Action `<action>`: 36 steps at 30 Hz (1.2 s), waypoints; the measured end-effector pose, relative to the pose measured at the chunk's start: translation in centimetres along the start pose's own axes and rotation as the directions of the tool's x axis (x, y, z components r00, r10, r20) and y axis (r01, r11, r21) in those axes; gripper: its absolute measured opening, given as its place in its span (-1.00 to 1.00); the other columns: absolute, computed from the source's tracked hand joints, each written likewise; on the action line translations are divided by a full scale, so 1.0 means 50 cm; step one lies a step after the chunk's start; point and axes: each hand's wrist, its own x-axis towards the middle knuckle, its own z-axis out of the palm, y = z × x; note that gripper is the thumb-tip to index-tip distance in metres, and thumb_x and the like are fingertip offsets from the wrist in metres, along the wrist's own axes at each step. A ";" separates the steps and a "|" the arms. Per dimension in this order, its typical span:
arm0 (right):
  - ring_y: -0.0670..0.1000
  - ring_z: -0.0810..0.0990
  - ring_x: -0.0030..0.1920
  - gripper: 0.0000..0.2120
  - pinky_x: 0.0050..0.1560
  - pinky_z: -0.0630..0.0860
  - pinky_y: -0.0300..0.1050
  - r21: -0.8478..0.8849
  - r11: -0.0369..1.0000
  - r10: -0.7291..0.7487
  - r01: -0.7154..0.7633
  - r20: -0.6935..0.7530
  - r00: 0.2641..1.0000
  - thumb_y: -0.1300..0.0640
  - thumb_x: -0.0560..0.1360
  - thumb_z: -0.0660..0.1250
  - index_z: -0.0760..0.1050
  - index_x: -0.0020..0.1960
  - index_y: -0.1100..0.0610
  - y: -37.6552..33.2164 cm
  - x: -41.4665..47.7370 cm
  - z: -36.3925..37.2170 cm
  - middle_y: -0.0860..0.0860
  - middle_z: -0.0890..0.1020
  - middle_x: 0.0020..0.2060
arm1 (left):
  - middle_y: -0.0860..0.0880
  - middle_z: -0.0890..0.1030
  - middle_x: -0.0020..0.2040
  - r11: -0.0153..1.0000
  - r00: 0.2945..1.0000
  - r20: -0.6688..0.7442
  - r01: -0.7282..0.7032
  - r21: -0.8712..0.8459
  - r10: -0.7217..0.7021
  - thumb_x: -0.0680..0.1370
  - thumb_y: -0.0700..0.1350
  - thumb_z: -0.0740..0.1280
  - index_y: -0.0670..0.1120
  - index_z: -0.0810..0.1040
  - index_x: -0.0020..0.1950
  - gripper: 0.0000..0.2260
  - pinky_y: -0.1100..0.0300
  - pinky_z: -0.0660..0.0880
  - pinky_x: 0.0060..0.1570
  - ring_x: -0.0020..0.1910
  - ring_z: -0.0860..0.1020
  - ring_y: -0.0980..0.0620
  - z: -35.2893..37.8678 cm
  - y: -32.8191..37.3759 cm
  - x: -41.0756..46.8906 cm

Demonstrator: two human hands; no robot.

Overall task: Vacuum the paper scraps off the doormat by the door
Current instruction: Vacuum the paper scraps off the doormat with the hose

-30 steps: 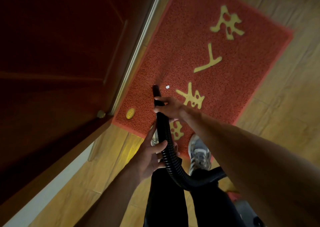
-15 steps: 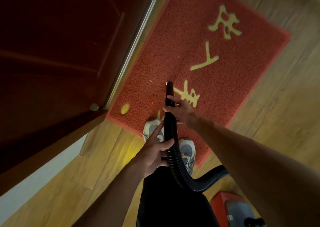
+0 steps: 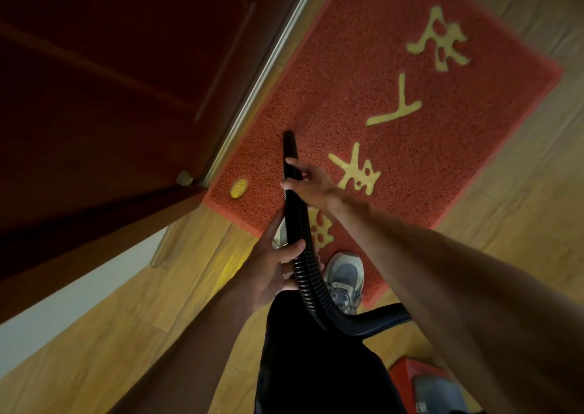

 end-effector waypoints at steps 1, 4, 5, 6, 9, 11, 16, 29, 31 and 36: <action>-0.01 0.64 -0.01 -0.45 -0.21 0.58 -0.28 -0.008 1.000 -0.002 0.002 -0.008 1.000 0.16 0.54 0.37 0.34 0.49 -0.07 0.001 0.000 -0.002 0.09 0.59 0.21 | -0.26 0.62 0.14 1.000 1.000 0.004 0.001 0.002 -0.001 0.39 -0.20 0.43 0.35 0.36 0.41 -0.30 -0.09 0.61 -0.21 -0.08 0.67 -0.22 0.004 0.001 0.003; 0.00 0.66 -0.05 -0.44 -0.26 0.60 -0.22 -0.036 0.999 0.028 -0.028 -0.006 1.000 0.18 0.53 0.37 0.34 0.49 -0.04 0.015 -0.011 -0.013 0.10 0.62 0.16 | -0.24 0.63 0.10 1.000 0.999 0.031 0.019 0.009 -0.019 0.41 -0.18 0.43 0.38 0.39 0.34 -0.36 -0.21 0.56 -0.01 0.00 0.65 -0.26 0.012 -0.012 -0.003; -0.01 0.66 -0.10 -0.44 -0.31 0.60 -0.21 -0.049 0.998 0.041 -0.040 0.007 0.999 0.19 0.53 0.37 0.34 0.49 -0.03 0.018 -0.018 -0.017 0.11 0.63 0.12 | -0.22 0.64 0.05 1.000 0.999 0.037 0.027 0.004 -0.027 0.41 -0.18 0.42 0.38 0.40 0.32 -0.38 -0.21 0.54 0.02 0.01 0.64 -0.26 0.013 -0.018 -0.008; -0.03 0.65 -0.14 -0.43 -0.37 0.58 -0.23 -0.055 0.997 0.053 -0.052 0.026 0.998 0.19 0.53 0.37 0.33 0.49 -0.03 0.020 -0.025 -0.019 0.12 0.64 0.10 | -0.22 0.65 0.02 0.999 0.999 0.040 0.036 -0.001 -0.035 0.41 -0.18 0.42 0.37 0.40 0.33 -0.38 -0.19 0.54 0.02 0.01 0.64 -0.25 0.013 -0.025 -0.014; -0.06 0.65 -0.16 -0.41 -0.39 0.57 -0.25 -0.058 0.997 0.058 -0.055 0.058 0.997 0.18 0.52 0.39 0.31 0.50 -0.03 0.025 -0.035 -0.024 0.15 0.62 0.13 | -0.22 0.67 0.01 0.999 0.997 0.055 0.047 -0.013 -0.046 0.42 -0.19 0.41 0.34 0.33 0.42 -0.32 -0.11 0.60 -0.09 -0.05 0.67 -0.24 0.008 -0.038 -0.024; -0.06 0.65 -0.13 -0.42 -0.34 0.58 -0.23 -0.057 0.998 0.023 -0.020 0.053 0.998 0.16 0.52 0.39 0.31 0.50 -0.05 0.020 -0.034 -0.021 0.10 0.60 0.11 | -0.22 0.66 0.03 0.999 0.998 0.046 0.033 -0.007 -0.033 0.42 -0.19 0.42 0.34 0.33 0.43 -0.31 -0.09 0.61 -0.12 -0.04 0.67 -0.24 0.005 -0.034 -0.023; -0.10 0.63 -0.12 -0.43 -0.18 0.60 -0.25 -0.035 0.999 -0.026 0.026 0.009 1.000 0.16 0.52 0.39 0.35 0.49 -0.05 0.000 -0.002 -0.006 -0.01 0.60 0.04 | -0.22 0.64 0.08 1.000 1.000 0.010 0.001 0.011 -0.001 0.41 -0.19 0.42 0.36 0.36 0.40 -0.32 -0.10 0.60 -0.13 -0.07 0.68 -0.22 0.002 -0.002 -0.003; -0.15 0.64 -0.16 -0.44 -0.17 0.55 -0.32 -0.051 0.998 -0.038 0.035 -0.041 0.998 0.14 0.51 0.39 0.37 0.48 -0.04 0.039 -0.029 -0.013 -0.07 0.61 -0.07 | -0.21 0.67 0.02 0.999 0.998 0.047 0.034 -0.020 -0.033 0.42 -0.18 0.43 0.35 0.31 0.44 -0.29 -0.09 0.60 -0.09 -0.02 0.67 -0.25 0.009 -0.043 -0.011; -0.16 0.62 -0.13 -0.43 -0.14 0.52 -0.36 -0.080 0.994 -0.075 0.073 -0.024 0.997 0.14 0.51 0.38 0.35 0.49 -0.04 0.023 -0.017 -0.011 -0.02 0.62 0.01 | -0.21 0.65 0.09 1.000 0.999 0.034 0.017 -0.017 -0.017 0.42 -0.18 0.43 0.35 0.34 0.42 -0.32 -0.16 0.56 -0.02 0.04 0.64 -0.26 0.004 -0.032 -0.007; -0.08 0.64 -0.05 -0.42 -0.02 0.57 -0.24 -0.085 0.996 -0.042 0.038 -0.043 0.998 0.14 0.51 0.38 0.35 0.50 -0.02 0.008 0.007 -0.001 0.02 0.63 0.08 | -0.20 0.66 0.04 1.000 1.000 0.029 0.004 -0.015 -0.004 0.42 -0.18 0.42 0.37 0.42 0.30 -0.41 -0.22 0.56 0.04 0.00 0.65 -0.25 -0.003 -0.003 0.007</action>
